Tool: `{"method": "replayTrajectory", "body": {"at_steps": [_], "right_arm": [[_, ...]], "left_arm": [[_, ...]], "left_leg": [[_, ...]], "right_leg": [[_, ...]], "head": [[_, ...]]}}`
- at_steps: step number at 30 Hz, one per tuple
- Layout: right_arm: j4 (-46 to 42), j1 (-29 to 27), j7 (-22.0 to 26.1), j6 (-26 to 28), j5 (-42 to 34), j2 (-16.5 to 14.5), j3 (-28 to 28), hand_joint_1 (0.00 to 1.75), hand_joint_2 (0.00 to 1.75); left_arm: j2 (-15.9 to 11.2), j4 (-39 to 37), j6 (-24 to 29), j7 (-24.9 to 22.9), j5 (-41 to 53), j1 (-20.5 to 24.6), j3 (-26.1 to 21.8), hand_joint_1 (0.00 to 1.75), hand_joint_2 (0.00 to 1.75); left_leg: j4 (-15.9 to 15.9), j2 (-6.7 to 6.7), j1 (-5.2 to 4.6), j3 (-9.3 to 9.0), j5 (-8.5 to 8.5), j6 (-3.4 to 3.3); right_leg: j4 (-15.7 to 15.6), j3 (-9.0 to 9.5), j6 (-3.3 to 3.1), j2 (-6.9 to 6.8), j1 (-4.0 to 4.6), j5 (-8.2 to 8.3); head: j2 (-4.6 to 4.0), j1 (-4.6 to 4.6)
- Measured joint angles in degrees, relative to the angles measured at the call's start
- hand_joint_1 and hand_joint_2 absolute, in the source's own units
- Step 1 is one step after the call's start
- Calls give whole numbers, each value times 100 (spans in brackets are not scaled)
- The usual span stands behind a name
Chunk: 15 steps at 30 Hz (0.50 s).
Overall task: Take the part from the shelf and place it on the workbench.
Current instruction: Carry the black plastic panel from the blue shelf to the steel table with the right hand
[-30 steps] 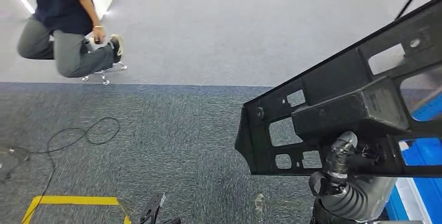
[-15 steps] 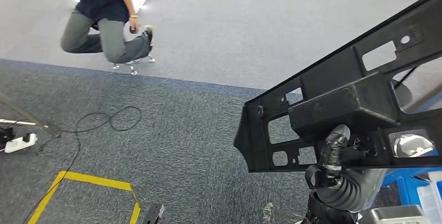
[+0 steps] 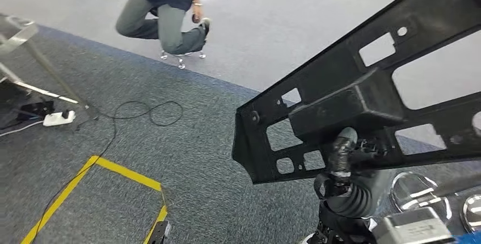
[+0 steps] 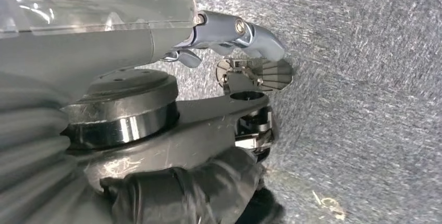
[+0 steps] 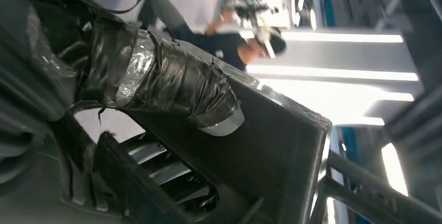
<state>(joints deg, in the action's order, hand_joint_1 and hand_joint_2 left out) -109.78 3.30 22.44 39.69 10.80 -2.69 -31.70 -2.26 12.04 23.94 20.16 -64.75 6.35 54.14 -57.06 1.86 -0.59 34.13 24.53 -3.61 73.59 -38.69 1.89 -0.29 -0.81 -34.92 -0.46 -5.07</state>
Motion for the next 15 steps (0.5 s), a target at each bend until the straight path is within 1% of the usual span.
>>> {"method": "replayTrajectory", "body": {"at_steps": [1, 2, 3, 4, 5, 6, 7, 8, 9, 10, 11, 12, 13, 14, 15], "right_arm": [[25, -2, -7, 2, 11, 8, -4, 175, 175], [43, -2, -13, 2, 26, 17, -5, 175, 175], [53, -3, -19, 3, 42, 25, -5, 175, 175], [63, -3, -23, 3, 53, 32, -5, 175, 175], [70, -8, -25, 4, 61, 38, -6, 175, 175], [76, -16, -31, 4, 64, 46, -7, 175, 175], [80, -25, -38, 5, 66, 53, -7, 175, 175], [81, -33, -44, 4, 66, 60, -8, 175, 175], [82, -38, -51, 4, 67, 65, -8, 175, 175], [82, -38, -56, 3, 68, 68, -8, 175, 175], [81, -40, -60, 3, 70, 69, -8, 175, 175], [81, -41, -63, 3, 73, 70, -8, 175, 175], [80, -46, -67, 3, 75, 73, -8, 175, 175], [80, -54, -71, 3, 78, 74, -8, 175, 175], [80, -63, -79, 3, 79, 77, -8, 175, 175]], "left_arm": [[3, 0, 8, -47, 14, -8, 0, 0, 175], [7, 0, 21, -92, 30, -19, 0, 0, 175], [9, 0, 36, -133, 43, -29, 0, 0, 175], [10, -1, 52, -161, 54, -37, 0, 0, 175], [11, -1, 70, -184, 60, -36, 0, 0, 175], [12, -1, 84, -198, 61, -32, 0, 0, 175], [12, -1, 96, -205, 63, -31, 0, 0, 175], [12, -1, 103, -205, 65, -34, 0, 0, 175], [9, -1, 106, -200, 67, -45, 0, 0, 175], [7, -1, 108, -192, 70, -60, 0, 0, 175], [6, -2, 108, -182, 74, -68, 0, 0, 175], [5, -2, 108, -174, 79, -67, 0, 0, 175], [10, -2, 106, -167, 83, -60, 0, 0, 175], [15, -2, 104, -162, 89, -48, 0, 0, 175], [19, -2, 103, -157, 96, -39, 0, 0, 175]], "left_leg": [[-14, 86, 1, -4, 15, 0], [-38, 178, 6, -12, 37, 8], [-73, 267, 13, -21, 66, 23], [-115, 349, 19, -19, 101, 46], [-169, 429, 22, -1, 136, 75], [-207, 488, 28, 27, 159, 106], [-226, 542, 37, 58, 170, 138], [-228, 593, 49, 80, 169, 171], [-216, 644, 58, 94, 169, 203], [-233, 615, 56, 97, 185, 233], [-322, 502, 46, 134, 238, 264], [-524, 332, 38, 230, 342, 293], [-854, 125, 41, 394, 491, 321], [-1237, -16, 53, 606, 649, 347], [-1593, -91, 73, 813, 764, 367]], "right_leg": [[95, -99, 9, 12, -4, 50], [-47, -90, 16, 25, -13, 223], [-377, 12, 23, 66, -28, 467], [-744, 143, 24, 196, -51, 658], [-1073, 271, 19, 332, -73, 798], [-1265, 349, 7, 445, -85, 849], [-1330, 378, -13, 519, -84, 827], [-1348, 393, -40, 488, -71, 825], [-1364, 410, -75, 427, -71, 827], [-1390, 444, -110, 363, -78, 827], [-1421, 487, -146, 289, -89, 825], [-1451, 531, -178, 207, -101, 817], [-1464, 564, -201, 122, -94, 801], [-1466, 584, -218, 38, -86, 781], [-1464, 599, -225, -49, -79, 761]], "head": [[0, -1], [0, -1], [0, 0], [-1, 1], [-1, 0], [-1, 2], [-1, 3], [0, 3], [0, 4], [0, -1], [0, -25], [0, -47], [0, -69], [-1, -89], [-1, -87]]}}
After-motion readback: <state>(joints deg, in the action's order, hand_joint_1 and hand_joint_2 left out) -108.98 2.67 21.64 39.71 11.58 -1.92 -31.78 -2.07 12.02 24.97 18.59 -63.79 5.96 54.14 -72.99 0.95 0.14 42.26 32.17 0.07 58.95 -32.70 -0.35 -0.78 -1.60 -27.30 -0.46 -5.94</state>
